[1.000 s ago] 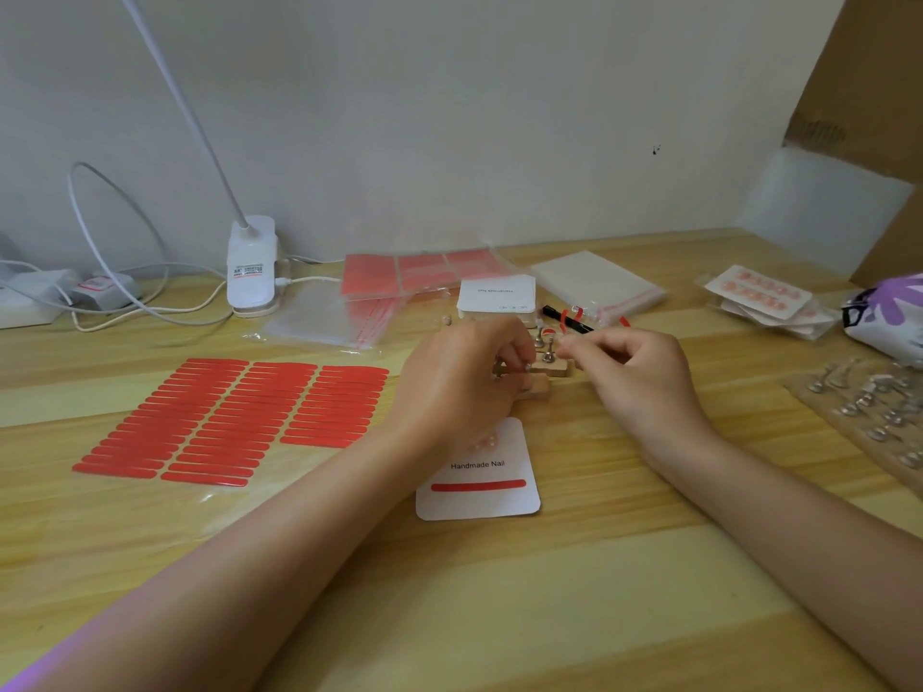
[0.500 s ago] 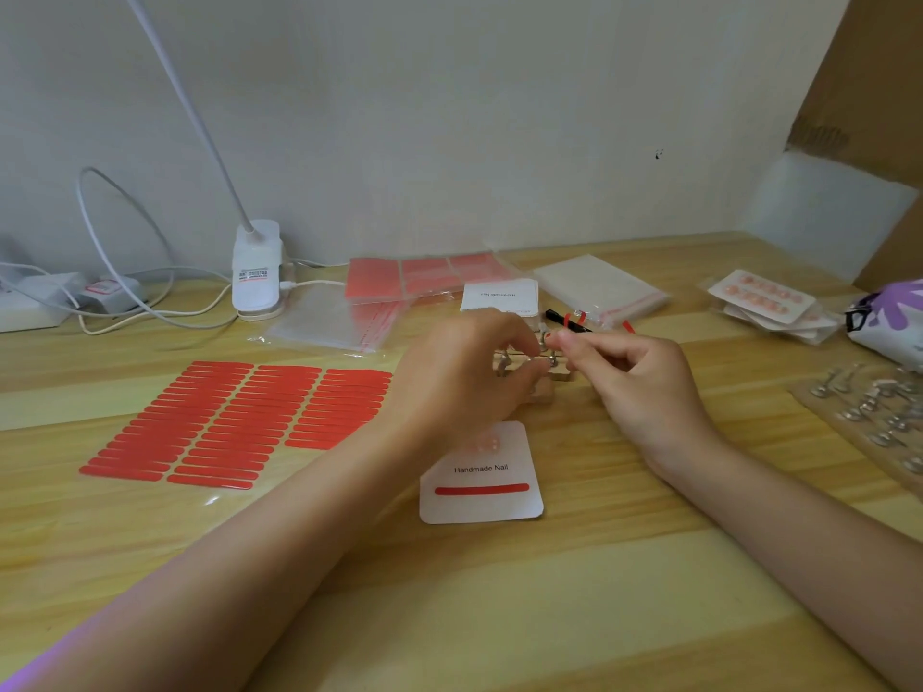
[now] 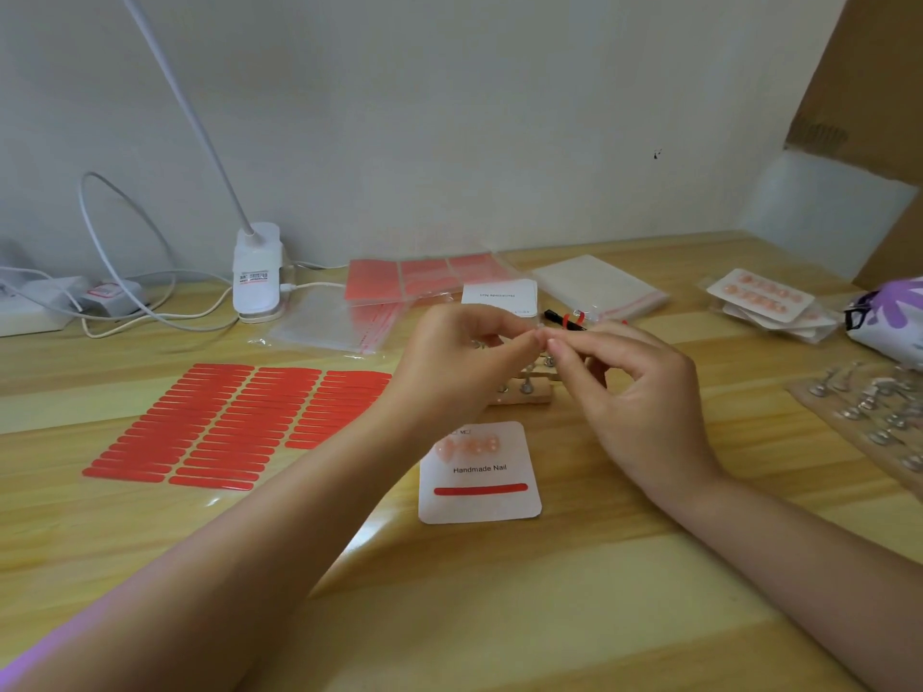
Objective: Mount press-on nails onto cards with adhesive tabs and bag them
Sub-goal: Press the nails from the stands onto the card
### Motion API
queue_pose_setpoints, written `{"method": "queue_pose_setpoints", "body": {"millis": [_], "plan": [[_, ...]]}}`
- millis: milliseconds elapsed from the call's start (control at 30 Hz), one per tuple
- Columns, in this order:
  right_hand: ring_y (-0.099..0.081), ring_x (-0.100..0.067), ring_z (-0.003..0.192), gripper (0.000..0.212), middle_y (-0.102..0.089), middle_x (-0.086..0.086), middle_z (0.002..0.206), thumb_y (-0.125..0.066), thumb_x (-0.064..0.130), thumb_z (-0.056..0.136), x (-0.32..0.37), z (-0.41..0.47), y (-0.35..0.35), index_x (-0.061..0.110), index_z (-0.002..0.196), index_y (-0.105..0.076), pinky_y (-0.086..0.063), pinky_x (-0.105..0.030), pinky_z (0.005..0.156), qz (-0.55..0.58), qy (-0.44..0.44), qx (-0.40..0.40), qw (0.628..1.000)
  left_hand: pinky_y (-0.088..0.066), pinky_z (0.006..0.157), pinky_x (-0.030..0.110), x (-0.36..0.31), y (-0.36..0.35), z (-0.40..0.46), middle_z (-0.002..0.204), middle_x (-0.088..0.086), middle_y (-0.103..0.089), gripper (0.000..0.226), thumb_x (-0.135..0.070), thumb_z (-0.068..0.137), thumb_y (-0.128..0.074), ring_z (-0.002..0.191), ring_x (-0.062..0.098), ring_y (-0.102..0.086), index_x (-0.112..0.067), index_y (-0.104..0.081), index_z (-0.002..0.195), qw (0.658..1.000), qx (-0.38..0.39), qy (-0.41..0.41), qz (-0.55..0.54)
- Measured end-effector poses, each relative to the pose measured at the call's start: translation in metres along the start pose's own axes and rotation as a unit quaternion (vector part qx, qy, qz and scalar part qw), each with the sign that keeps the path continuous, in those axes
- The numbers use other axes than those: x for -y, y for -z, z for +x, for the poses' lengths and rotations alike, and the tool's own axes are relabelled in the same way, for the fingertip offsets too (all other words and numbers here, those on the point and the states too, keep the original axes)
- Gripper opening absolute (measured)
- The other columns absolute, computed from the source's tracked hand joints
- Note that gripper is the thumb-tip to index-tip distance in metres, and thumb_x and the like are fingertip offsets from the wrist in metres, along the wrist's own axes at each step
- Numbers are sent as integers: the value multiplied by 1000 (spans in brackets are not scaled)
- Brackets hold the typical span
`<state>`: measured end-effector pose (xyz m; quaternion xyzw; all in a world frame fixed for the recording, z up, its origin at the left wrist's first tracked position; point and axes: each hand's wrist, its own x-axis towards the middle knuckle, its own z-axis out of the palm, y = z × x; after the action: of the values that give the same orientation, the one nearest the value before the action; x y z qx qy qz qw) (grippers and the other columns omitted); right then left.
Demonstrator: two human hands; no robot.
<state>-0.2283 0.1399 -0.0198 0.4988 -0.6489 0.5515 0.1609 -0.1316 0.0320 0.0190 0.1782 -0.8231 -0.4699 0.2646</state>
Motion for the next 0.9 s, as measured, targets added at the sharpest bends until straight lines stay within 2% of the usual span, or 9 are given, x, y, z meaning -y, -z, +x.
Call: {"method": "queue_pose_setpoints", "body": {"millis": [133,233,333,533,633,733,800,833,900], "plan": [[-48,-13,56,14,-59,4,67,-68,5,79,2,1,3,6,92,-73,-40,-13,61,-38,48,-19,998,-41,47,10,-5,-1,-3,65,-6,-62,23,-21,83,-64,58,1,-52,-36,-65,65,1000,-12,2,12],[-46,-11,51,10,-59,1,63,-70,4,77,2,2,5,4,85,-74,-43,-23,60,-69,83,-23,994,-40,47,11,-6,-3,-6,72,7,-68,23,-22,82,-63,56,6,-53,-38,-64,64,1000,-27,8,13],[-50,-17,51,4,-61,-5,60,-71,2,76,2,2,6,2,79,-74,-46,-34,53,-81,116,-29,990,-39,49,10,-8,-7,-9,72,12,-68,22,-17,81,-63,55,3,-49,-32,-66,65,999,-47,4,0],[-49,-20,51,3,-57,-7,56,-69,1,77,3,5,8,0,76,-72,-46,-35,52,-105,162,-31,981,-40,45,12,-15,-9,-13,53,-3,-60,25,-14,80,-62,47,3,-48,-30,-72,65,994,-54,50,-75],[-48,-18,52,3,-57,-7,57,-69,1,78,3,6,8,1,75,-71,-45,-35,54,-97,164,-42,981,-34,43,11,-18,-7,-12,60,1,-53,25,-17,80,-63,52,10,-40,-28,-73,59,989,-44,88,-112],[-48,-15,54,4,-56,-5,58,-68,2,79,4,5,7,2,75,-70,-44,-33,56,-87,158,-42,983,-40,54,15,-18,-2,-12,47,-17,-53,28,-20,79,-62,44,0,-44,-26,-71,54,984,-14,116,-138],[-46,-14,55,8,-55,-4,58,-66,5,81,5,4,5,3,74,-69,-43,-29,59,-70,139,-34,987,-35,59,22,-14,2,-14,43,-18,-52,36,-17,82,-61,46,-5,-48,-26,-69,48,979,21,128,-158],[-46,-13,56,9,-54,-3,59,-65,7,81,6,3,4,3,74,-69,-42,-26,60,-57,124,-30,990,-34,60,22,-11,3,-15,43,-18,-51,35,-17,83,-62,48,-4,-49,-26,-70,49,978,33,133,-160],[-45,-11,57,6,-52,-1,59,-66,6,80,7,1,2,4,75,-69,-40,-20,61,-29,95,-23,995,-37,60,17,-7,6,-17,45,-17,-48,23,-18,82,-63,52,-2,-49,-24,-75,64,975,43,143,-164]]}}
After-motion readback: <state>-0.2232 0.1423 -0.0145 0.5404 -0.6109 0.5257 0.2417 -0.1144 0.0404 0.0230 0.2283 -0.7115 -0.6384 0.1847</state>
